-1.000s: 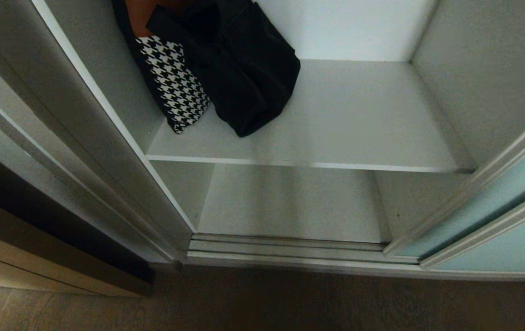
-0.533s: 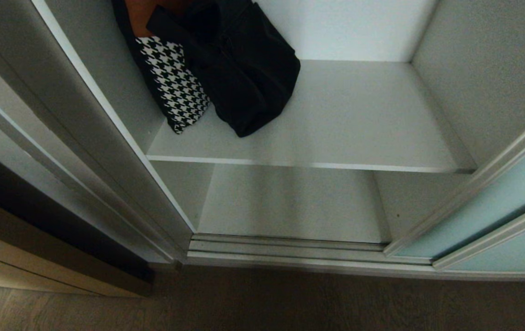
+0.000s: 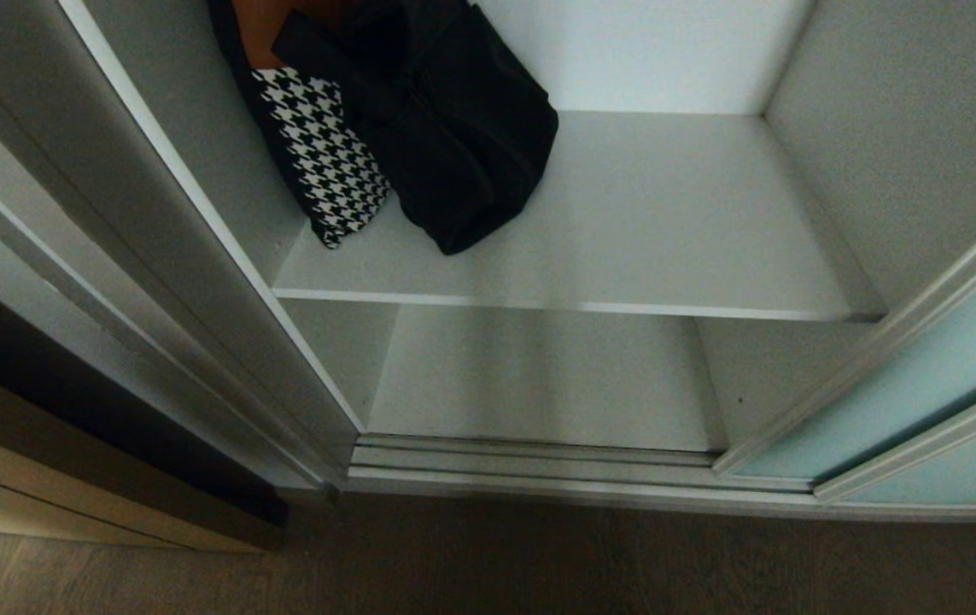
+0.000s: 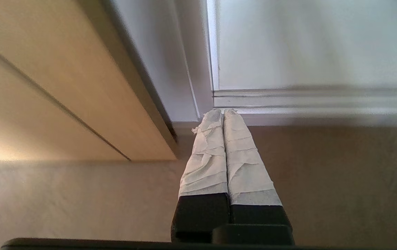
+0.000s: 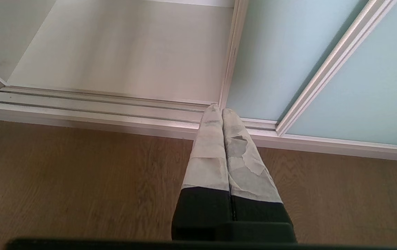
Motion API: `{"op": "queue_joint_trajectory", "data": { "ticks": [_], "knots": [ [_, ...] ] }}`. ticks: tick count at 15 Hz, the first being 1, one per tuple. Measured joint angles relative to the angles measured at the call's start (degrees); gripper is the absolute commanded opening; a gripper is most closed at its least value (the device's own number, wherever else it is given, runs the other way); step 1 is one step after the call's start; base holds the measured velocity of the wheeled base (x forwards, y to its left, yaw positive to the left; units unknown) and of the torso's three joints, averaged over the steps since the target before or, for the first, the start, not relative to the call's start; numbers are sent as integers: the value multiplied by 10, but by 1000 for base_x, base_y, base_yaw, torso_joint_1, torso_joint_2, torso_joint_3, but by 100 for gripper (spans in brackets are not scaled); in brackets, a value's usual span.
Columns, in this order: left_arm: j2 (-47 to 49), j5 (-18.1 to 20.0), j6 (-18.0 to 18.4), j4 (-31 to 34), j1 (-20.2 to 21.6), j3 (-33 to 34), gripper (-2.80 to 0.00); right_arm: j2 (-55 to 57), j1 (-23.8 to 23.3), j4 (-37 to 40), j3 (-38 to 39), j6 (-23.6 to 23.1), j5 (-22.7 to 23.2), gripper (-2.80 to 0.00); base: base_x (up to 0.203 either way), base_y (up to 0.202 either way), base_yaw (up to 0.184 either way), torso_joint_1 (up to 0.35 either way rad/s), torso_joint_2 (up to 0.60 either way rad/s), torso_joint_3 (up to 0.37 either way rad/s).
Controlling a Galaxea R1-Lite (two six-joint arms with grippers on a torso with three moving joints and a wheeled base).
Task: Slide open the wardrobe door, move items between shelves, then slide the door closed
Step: Open the door
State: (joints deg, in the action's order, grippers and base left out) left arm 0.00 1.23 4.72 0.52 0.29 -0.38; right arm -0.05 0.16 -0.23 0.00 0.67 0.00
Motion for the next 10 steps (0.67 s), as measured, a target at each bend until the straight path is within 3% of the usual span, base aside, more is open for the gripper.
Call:
{"op": "queue_joint_trajectory", "data": {
  "ticks": [10],
  "knots": [
    [0,-1,-3,1,0,1,-280,0,0,0,0,0,0,-280,0,0,0,0,0,0]
  ]
}}
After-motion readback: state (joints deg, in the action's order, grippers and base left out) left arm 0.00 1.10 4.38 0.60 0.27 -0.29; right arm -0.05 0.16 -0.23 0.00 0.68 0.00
